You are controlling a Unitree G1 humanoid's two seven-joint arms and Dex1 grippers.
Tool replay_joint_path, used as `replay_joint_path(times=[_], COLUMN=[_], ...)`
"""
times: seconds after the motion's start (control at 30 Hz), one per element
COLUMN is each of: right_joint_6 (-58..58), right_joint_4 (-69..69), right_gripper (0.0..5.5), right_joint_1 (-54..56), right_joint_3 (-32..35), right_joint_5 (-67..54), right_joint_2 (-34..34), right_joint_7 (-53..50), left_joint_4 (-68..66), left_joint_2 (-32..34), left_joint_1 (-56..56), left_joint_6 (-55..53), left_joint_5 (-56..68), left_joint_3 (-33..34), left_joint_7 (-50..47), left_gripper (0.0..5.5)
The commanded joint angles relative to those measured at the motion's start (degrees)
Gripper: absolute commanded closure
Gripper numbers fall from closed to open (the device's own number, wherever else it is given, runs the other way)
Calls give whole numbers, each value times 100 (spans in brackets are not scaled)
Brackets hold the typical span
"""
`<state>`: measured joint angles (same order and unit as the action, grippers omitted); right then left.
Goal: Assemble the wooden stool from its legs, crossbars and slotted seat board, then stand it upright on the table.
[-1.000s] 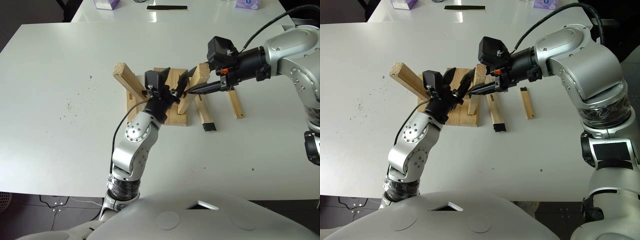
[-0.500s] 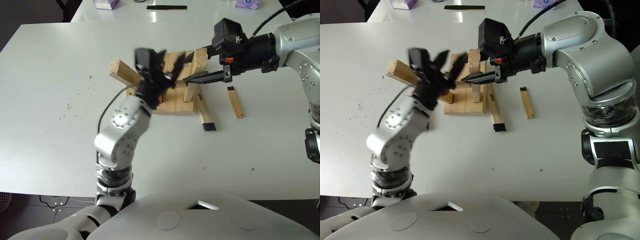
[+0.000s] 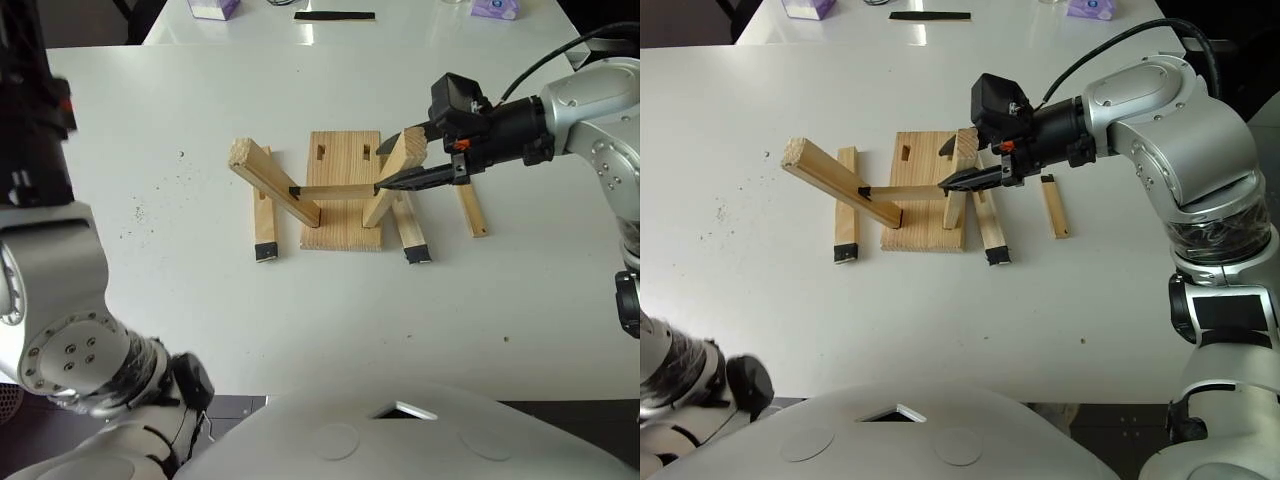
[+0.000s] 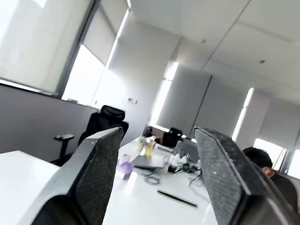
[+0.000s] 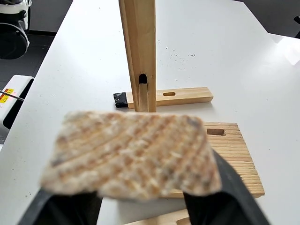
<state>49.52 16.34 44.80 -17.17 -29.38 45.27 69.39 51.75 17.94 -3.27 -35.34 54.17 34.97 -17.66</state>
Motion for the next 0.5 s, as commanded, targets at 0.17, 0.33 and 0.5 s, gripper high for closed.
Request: replay_joint_path(times=[0.17,0.33,0.5], right_joint_6=[275,252,182], right_joint_4=[-505,-421,-441], right_gripper=[346,346,346], right_joint_1=[-68,-75,-60], right_joint_3=[-515,-679,-734], right_joint_5=[18,13,80], right_joint_2=[-33,-164,-225], right_joint_7=[405,450,484], left_joint_4=[-190,-125,-101], left_joint_2=[276,-351,-360], left_joint_1=[1765,805,1088], left_joint_6=[-73,1,69], left_joint_5=[-1188,-1597,-1750], left_joint_3=[-2168,-4527,-4497], left_joint_7=[1586,2145,2269], left_gripper=[405,487,550])
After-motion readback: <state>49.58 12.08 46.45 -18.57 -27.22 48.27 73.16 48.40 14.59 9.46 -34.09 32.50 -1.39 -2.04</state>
